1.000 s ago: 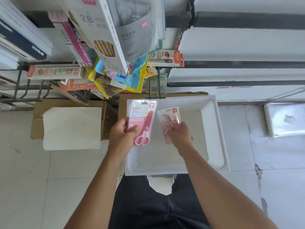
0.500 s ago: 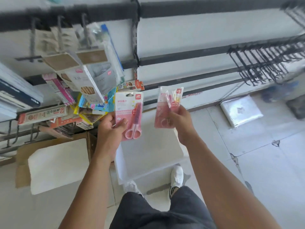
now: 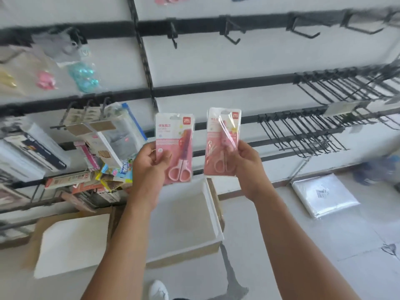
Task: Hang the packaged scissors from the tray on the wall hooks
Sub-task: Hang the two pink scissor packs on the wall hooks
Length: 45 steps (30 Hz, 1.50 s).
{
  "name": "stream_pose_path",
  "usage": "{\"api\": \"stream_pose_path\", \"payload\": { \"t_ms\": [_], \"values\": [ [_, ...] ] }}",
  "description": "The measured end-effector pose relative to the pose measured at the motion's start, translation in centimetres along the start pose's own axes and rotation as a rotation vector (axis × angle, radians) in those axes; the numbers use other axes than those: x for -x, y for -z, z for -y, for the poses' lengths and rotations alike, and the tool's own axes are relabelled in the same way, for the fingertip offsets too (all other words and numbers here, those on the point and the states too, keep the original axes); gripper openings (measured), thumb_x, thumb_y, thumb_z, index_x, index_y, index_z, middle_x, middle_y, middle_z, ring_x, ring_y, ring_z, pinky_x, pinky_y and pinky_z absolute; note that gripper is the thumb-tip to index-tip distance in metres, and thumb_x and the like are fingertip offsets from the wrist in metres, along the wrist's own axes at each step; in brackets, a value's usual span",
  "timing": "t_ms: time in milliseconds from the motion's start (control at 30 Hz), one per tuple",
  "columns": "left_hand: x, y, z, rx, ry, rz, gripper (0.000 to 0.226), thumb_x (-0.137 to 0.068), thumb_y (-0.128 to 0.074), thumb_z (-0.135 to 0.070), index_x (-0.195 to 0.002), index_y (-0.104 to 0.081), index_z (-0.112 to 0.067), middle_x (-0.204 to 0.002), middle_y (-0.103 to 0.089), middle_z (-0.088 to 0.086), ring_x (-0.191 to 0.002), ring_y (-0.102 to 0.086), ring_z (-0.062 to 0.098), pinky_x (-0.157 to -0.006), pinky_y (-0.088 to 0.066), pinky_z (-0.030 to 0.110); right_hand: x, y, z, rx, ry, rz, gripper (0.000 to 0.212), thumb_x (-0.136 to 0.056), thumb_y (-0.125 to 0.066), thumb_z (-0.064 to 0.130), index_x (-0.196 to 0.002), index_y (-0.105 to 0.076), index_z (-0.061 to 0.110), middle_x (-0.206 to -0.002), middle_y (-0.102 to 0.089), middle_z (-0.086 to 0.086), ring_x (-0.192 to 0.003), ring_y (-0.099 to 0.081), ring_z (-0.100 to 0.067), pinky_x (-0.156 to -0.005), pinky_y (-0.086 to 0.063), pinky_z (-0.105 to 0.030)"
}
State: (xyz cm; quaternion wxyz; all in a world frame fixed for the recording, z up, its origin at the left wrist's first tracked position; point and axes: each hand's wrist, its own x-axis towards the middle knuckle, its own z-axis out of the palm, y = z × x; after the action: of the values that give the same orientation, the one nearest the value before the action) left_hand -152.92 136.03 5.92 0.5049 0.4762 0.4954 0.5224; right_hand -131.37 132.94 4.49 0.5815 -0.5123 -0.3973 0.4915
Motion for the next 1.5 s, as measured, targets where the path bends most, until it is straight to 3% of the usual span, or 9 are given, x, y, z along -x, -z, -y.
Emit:
{"api": "stream_pose_path", "payload": {
  "t_ms": [233,333,400,567,733,933,1133,1300,1500],
  "values": [
    [3.9,-8.5,-4.1,0.119,-0.083,-0.044,0.030,-0.093,-0.062,-0.002,-0.120,-0.065,-0.014,-0.103,-0.078,0.000,-0.096,-0.073,0.018,-0.080,-0.056,0.032,1.5,7.8,6.8,-0.007,0.084,0.025,0.018,-0.102,-0.057,0.017,-0.108,-0.066,0.003,-0.097,-0.075,-0.017,-0.084,-0.074,-0.032,-0.076,-0.060,-0.051],
    [4.5,-11.2,-6.1,0.209,-0.122,-0.029,0.027,-0.092,-0.062,-0.002,-0.113,-0.069,-0.019,-0.103,-0.078,0.001,-0.098,-0.071,0.021,-0.090,-0.054,0.041,1.6,9.7,9.8,-0.008,0.159,0.040,0.012,-0.101,-0.057,0.014,-0.105,-0.066,0.008,-0.087,-0.076,-0.007,-0.073,-0.073,-0.023,-0.069,-0.059,-0.041],
    [4.4,-12.8,-7.5,0.300,-0.132,0.009,0.026,-0.091,-0.062,-0.004,-0.110,-0.069,-0.020,-0.102,-0.078,0.001,-0.095,-0.071,0.022,-0.087,-0.056,0.042,1.5,10.8,11.6,-0.016,0.199,0.047,0.010,-0.101,-0.057,0.012,-0.102,-0.067,0.009,-0.082,-0.076,-0.004,-0.069,-0.073,-0.019,-0.066,-0.060,-0.035],
    [2.6,-15.7,-10.8,0.439,-0.182,0.033,0.022,-0.091,-0.061,-0.005,-0.106,-0.068,-0.019,-0.092,-0.076,-0.003,-0.084,-0.072,0.018,-0.079,-0.057,0.040,-0.4,12.2,14.9,-0.042,0.253,0.022,0.018,-0.100,-0.059,0.014,-0.111,-0.065,0.001,-0.095,-0.074,-0.019,-0.076,-0.072,-0.030,-0.072,-0.061,-0.045],
    [0.1,-19.1,-12.8,0.388,-0.257,0.016,0.024,-0.088,-0.066,-0.005,-0.105,-0.073,-0.020,-0.100,-0.077,0.001,-0.101,-0.068,0.025,-0.103,-0.048,0.056,-3.3,12.9,17.5,-0.032,0.300,-0.007,0.018,-0.099,-0.059,0.014,-0.109,-0.065,0.000,-0.099,-0.075,-0.021,-0.076,-0.073,-0.034,-0.071,-0.062,-0.050],
    [-4.2,-23.7,-15.6,0.368,-0.344,0.085,0.025,-0.092,-0.065,-0.005,-0.103,-0.072,-0.026,-0.100,-0.078,-0.004,-0.099,-0.072,0.016,-0.091,-0.054,0.037,-7.0,15.4,21.2,0.009,0.388,-0.102,0.020,-0.098,-0.059,0.008,-0.109,-0.063,-0.009,-0.082,-0.072,-0.011,-0.055,-0.067,-0.017,-0.055,-0.055,-0.030],
    [-7.7,-28.4,-18.1,0.321,-0.414,0.137,0.026,-0.092,-0.065,-0.006,-0.114,-0.070,-0.018,-0.108,-0.078,-0.001,-0.102,-0.072,0.015,-0.084,-0.054,0.025,-10.3,17.9,24.4,-0.029,0.431,-0.169,0.021,-0.097,-0.060,0.010,-0.112,-0.062,-0.006,-0.101,-0.074,-0.024,-0.073,-0.073,-0.032,-0.061,-0.061,-0.042],
    [-8.9,-32.0,-19.7,0.341,-0.471,0.116,0.027,-0.092,-0.065,-0.005,-0.118,-0.067,-0.015,-0.096,-0.080,-0.005,-0.092,-0.074,0.007,-0.073,-0.053,0.014,-12.9,20.6,26.7,-0.061,0.459,-0.181,0.019,-0.095,-0.060,0.006,-0.108,-0.062,-0.007,-0.099,-0.073,-0.025,-0.073,-0.073,-0.031,-0.057,-0.058,-0.036],
    [-9.5,-36.1,-21.6,0.320,-0.528,0.022,0.030,-0.093,-0.067,-0.013,-0.122,-0.065,-0.017,-0.102,-0.079,-0.004,-0.096,-0.074,0.011,-0.076,-0.055,0.019,-15.4,23.9,29.6,-0.069,0.519,-0.145,0.018,-0.097,-0.059,0.013,-0.103,-0.064,-0.004,-0.071,-0.072,-0.001,-0.056,-0.069,-0.016,-0.048,-0.052,-0.023]
  ]
}}
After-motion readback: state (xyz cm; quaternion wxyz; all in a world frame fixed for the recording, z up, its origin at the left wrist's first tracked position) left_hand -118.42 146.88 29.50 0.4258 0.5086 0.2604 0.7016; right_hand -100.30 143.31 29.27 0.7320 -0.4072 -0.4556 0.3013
